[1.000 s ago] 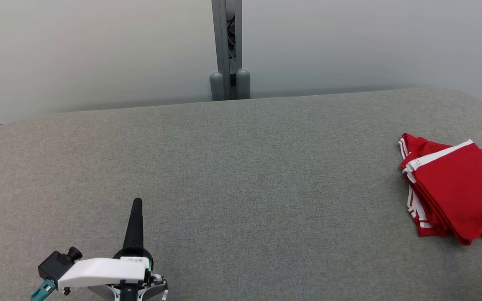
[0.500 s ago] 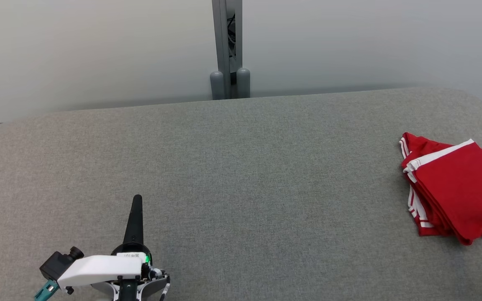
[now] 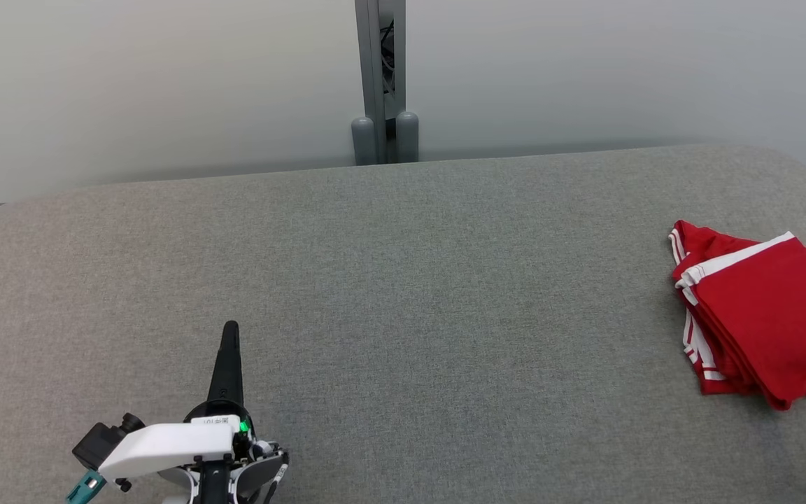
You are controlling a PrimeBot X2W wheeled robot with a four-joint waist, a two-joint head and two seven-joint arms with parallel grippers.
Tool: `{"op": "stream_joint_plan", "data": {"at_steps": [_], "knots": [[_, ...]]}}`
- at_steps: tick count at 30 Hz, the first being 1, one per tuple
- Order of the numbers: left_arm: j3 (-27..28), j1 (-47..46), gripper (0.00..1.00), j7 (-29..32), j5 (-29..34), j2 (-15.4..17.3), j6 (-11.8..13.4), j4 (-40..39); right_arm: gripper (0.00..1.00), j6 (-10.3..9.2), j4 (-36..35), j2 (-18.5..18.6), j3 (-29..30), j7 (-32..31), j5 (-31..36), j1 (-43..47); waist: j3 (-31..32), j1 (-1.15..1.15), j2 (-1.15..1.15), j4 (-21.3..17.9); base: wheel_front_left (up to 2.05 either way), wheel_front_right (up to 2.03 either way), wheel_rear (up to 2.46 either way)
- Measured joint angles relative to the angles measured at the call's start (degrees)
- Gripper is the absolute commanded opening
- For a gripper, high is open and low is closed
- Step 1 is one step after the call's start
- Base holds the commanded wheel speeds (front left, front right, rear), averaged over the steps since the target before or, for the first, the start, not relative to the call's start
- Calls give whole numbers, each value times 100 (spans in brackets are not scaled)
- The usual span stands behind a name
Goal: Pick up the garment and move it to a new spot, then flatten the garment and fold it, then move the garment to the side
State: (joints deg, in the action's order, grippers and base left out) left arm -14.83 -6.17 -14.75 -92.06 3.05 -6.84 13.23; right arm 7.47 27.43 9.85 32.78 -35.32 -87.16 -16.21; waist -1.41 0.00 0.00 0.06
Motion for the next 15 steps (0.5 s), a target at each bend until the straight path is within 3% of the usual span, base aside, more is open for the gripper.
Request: {"op": "stream_joint_plan", "data": {"at_steps": [15], "knots": [[8, -11, 0, -24, -268, -32, -64, 41, 0, 0, 120, 38, 116, -124, -271, -93, -12, 0, 0, 3, 0, 0, 0]]}}
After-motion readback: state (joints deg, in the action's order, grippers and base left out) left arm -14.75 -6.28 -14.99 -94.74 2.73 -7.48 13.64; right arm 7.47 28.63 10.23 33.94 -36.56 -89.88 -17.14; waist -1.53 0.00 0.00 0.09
